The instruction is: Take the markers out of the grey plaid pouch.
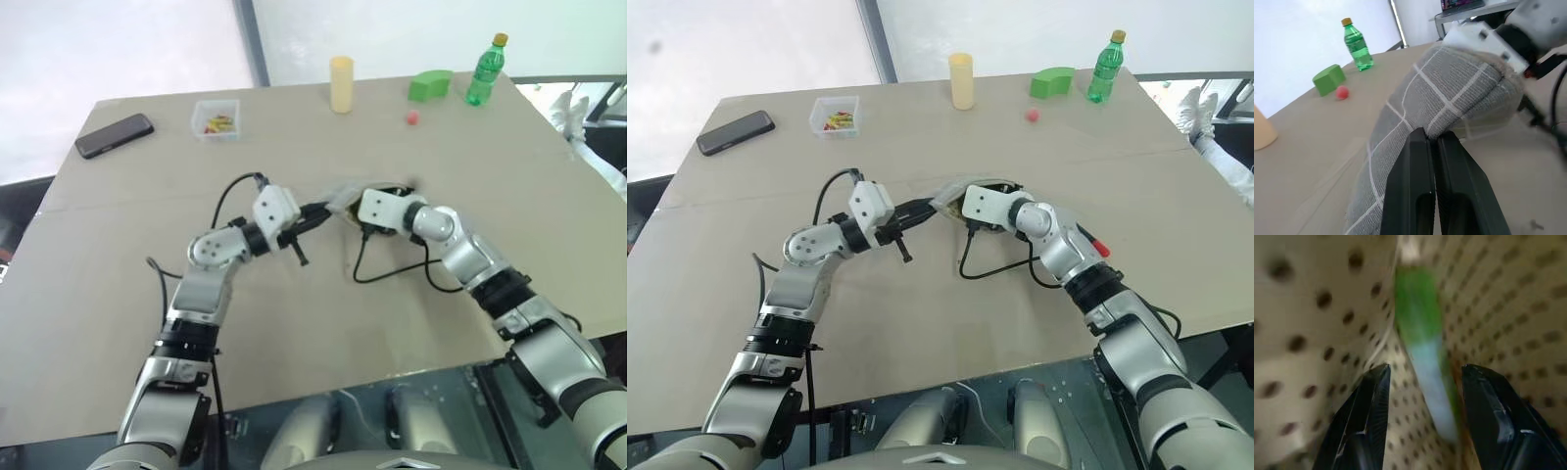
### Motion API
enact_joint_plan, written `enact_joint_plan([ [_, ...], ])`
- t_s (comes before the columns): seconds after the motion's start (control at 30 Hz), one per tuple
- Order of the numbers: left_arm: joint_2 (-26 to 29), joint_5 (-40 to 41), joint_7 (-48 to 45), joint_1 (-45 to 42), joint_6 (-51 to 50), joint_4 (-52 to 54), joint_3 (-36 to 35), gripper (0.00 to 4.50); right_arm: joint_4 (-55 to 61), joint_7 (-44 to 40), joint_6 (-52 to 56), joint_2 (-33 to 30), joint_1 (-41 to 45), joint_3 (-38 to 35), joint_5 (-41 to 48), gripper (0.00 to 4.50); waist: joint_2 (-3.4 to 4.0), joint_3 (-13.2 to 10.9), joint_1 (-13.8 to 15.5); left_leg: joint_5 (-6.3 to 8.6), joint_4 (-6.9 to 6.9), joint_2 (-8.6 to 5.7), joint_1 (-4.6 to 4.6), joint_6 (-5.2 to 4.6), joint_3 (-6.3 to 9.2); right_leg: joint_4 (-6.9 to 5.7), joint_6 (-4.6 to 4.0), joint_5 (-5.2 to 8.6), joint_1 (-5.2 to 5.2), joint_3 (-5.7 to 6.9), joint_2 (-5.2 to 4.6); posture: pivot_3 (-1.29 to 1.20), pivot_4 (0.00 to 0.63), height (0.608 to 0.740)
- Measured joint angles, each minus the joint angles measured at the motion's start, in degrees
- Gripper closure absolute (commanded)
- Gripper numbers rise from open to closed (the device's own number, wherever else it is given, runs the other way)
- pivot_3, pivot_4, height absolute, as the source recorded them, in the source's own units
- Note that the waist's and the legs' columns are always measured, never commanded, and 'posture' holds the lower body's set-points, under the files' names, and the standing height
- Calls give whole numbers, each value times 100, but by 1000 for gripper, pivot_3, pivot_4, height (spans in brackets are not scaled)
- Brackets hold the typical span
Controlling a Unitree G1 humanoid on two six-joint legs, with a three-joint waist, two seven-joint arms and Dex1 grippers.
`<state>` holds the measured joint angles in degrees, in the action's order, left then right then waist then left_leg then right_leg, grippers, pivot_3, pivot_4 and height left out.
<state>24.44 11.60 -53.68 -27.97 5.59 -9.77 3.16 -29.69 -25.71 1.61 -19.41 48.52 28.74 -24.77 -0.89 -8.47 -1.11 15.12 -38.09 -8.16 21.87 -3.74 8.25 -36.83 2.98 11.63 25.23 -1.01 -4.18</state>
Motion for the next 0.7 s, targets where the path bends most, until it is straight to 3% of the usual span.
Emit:
enact_joint_plan([
  [0.3, 57, 385, -237, 114, -683, 658, 70, 4500, -2314, 2299, -1341, 826, 574, 46, -575, 2168, 0, 0, -79, -2, 10, 15, -3, 13, -1, 5, -8, -4, 2, -4, 15, 0, 150, 740],
  [0.47, 147, 564, -304, 132, -946, 804, 55, 4500, -3188, 2979, -1831, 1070, 886, 44, -650, 2168, 0, 0, -134, -7, 14, 22, -8, 22, -2, 4, -18, -11, 2, -7, 23, 0, 150, 740],
  [0.6, 203, 672, -391, 224, -1027, 961, 19, 4500, -3540, 3227, -2206, 1148, 987, 36, -652, 3319, 0, 0, -140, -19, 41, 29, -15, 41, -2, 5, -26, -15, 8, -11, 28, 0, 150, 740],
  [0.67, 201, 720, -435, 257, -1028, 1001, 24, 4500, -3622, 3294, -2333, 1150, 987, -6, -646, 4260, 0, 0, -138, -24, 54, 31, -14, 50, -2, 6, -30, -17, 15, -14, 29, 0, 150, 740],
  [0.7, 200, 739, -435, 257, -1027, 1007, 18, 4500, -3622, 3305, -2373, 1149, 987, -38, -635, 4478, 0, 0, -138, -26, 58, 32, -14, 52, -2, 6, -32, -18, 17, -17, 30, 0, 150, 740],
])
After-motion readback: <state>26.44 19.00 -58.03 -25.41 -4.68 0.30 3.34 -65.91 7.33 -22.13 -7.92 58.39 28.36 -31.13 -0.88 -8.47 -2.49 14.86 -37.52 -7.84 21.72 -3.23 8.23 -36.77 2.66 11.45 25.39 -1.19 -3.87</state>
